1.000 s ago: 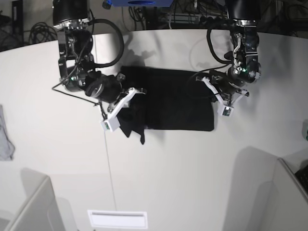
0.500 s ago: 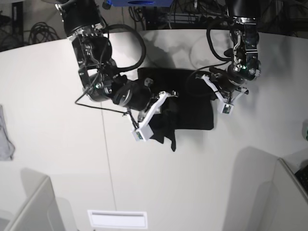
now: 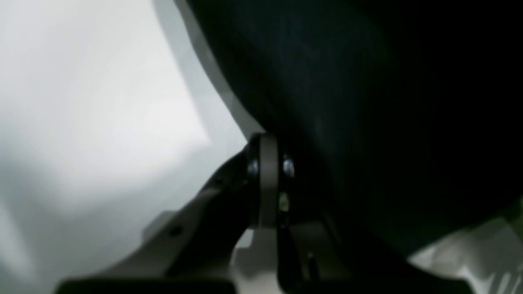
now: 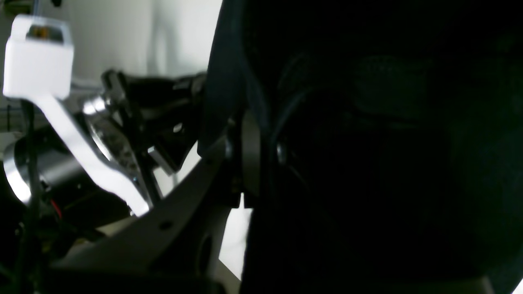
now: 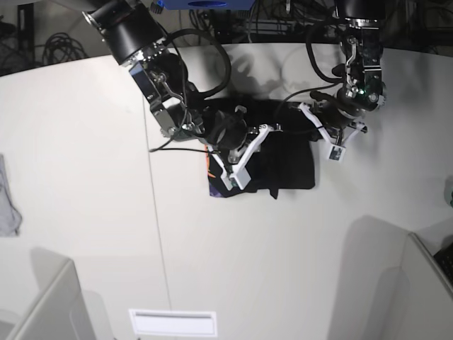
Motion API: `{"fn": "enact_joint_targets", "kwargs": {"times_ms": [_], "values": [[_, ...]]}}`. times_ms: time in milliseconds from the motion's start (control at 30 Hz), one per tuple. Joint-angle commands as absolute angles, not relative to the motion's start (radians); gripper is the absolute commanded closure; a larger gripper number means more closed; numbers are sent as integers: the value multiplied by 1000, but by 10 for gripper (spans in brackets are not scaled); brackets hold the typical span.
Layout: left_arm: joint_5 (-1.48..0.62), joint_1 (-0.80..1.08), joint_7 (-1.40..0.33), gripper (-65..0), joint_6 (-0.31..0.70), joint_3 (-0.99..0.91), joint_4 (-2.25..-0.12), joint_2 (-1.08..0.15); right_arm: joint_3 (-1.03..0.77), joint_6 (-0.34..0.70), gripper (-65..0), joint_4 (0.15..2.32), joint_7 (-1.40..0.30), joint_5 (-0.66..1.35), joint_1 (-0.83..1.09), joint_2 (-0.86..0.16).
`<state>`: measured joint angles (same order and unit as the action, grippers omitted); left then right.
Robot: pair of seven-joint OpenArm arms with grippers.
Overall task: Fold the T-shirt properly
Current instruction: 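Lift the strip's end with the right gripper and fold it toward the left gripper, then release the folded end and move both grippers to the bundle's sides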
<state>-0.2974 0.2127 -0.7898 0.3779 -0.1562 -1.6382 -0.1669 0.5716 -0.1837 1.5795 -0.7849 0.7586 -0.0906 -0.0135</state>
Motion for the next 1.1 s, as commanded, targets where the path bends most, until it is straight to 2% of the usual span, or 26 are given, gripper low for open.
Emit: {"fn": "enact_joint_targets", "kwargs": {"times_ms": [0,200,400,433,533,633,733,967,1067], "values": [[-289,225,-809,0,381,-157,-1670,-173,578,-174,0,1592,-768,779,-113,-2],[-289,341,-817,0,378,-183,-1817,-217,582,-174,0,1520,-769,779,-139,2],[-297,486,-817,0,386,-366,-1888,-222,587,-174,0,1488,-769,780,-137,5],[-297,509,-817,0,386,-397,-1896,-222,587,-174,-30,1489,-769,780,-137,5],[-297,558,-817,0,400,-472,-1900,-222,587,-174,-204,1494,-769,783,-136,7],[-298,588,-817,0,481,-541,-1899,-219,587,-174,-321,1512,-769,785,-131,19],[-297,593,-817,0,562,-602,-1893,-216,588,-174,-329,1555,-774,782,-114,35],[-297,599,-817,0,570,-621,-1893,-214,595,-174,-333,1491,-776,780,-159,64],[-297,605,-817,0,570,-621,-1893,-213,650,-174,-329,1478,-774,780,-197,64]]}}
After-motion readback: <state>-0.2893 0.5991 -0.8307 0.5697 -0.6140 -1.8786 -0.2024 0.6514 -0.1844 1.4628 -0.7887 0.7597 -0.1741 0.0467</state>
